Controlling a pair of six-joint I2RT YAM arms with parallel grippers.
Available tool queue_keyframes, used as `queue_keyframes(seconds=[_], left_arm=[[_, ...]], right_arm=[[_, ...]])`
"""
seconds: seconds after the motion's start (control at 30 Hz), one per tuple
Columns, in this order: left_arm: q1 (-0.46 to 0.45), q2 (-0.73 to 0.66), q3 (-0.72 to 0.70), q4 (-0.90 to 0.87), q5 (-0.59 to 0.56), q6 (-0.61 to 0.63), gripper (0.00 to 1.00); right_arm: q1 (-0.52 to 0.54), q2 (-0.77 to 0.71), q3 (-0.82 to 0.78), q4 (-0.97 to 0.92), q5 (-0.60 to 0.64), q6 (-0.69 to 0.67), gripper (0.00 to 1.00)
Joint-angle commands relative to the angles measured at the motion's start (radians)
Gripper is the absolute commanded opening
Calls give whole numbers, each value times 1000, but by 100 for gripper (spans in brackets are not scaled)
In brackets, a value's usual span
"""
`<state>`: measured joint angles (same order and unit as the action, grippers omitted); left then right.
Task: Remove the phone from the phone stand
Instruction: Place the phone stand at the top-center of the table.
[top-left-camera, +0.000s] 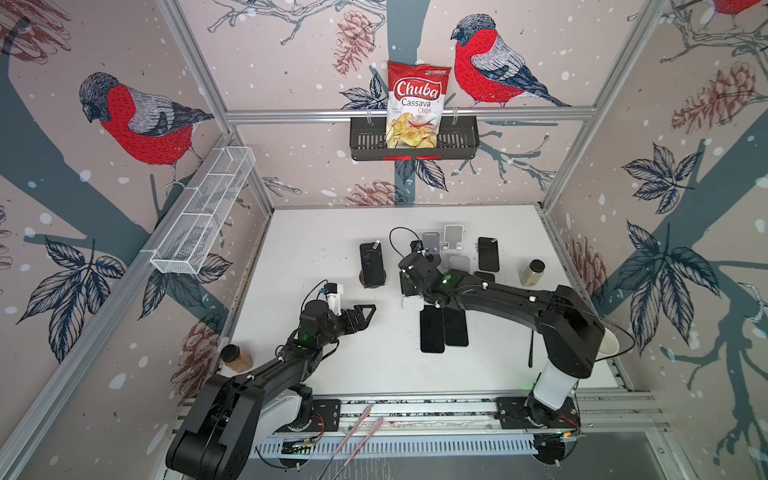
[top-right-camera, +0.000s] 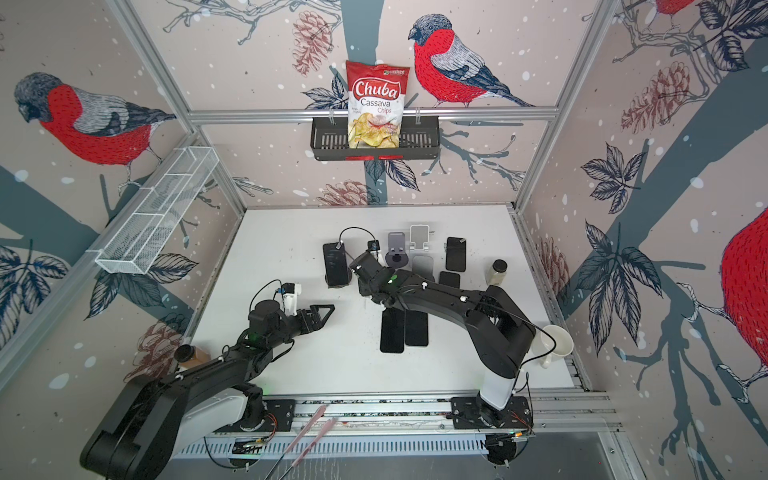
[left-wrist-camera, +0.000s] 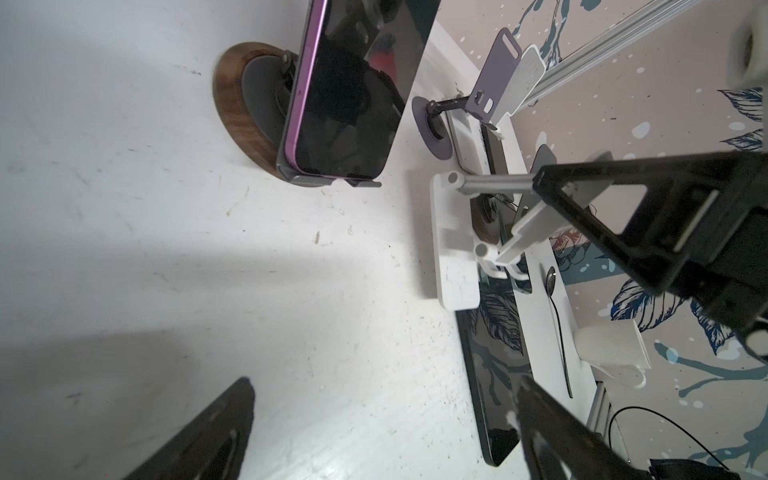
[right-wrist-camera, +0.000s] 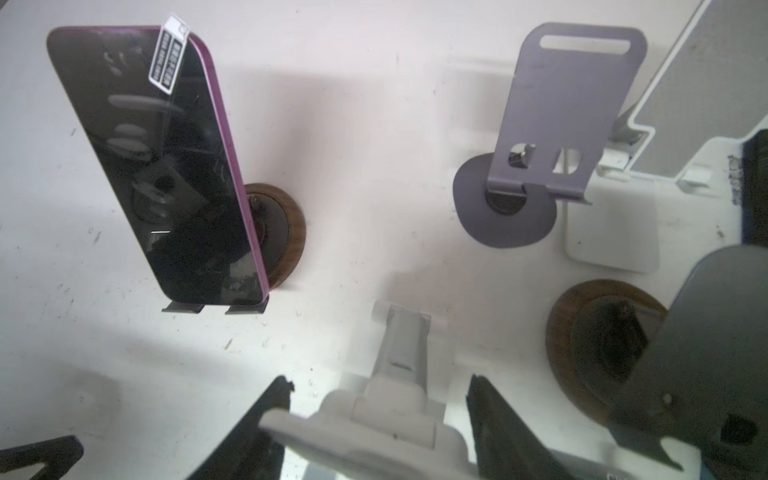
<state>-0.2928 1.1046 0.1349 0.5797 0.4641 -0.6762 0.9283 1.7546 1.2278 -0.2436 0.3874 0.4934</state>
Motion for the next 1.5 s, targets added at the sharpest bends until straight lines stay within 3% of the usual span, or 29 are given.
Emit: queue_keyframes(seconds=[0.0, 0.27, 0.8, 1.17, 1.47], left_arm=[[0, 11, 8, 45, 14, 21, 96], [0, 33, 27, 26, 13, 33, 96], [0, 127, 63, 41, 22, 45, 96], [0, 133, 60, 49, -23, 32, 96], [0, 123, 58, 52, -39, 25, 96]], right_arm=[[-32, -2, 9, 108, -75, -98, 57], [-115, 113, 165, 89, -181, -197, 57], [-216, 363, 436, 52, -260, -292, 58], [-226, 486, 572, -14, -237, -307, 58], [-229, 497, 590, -29, -238, -286, 72]])
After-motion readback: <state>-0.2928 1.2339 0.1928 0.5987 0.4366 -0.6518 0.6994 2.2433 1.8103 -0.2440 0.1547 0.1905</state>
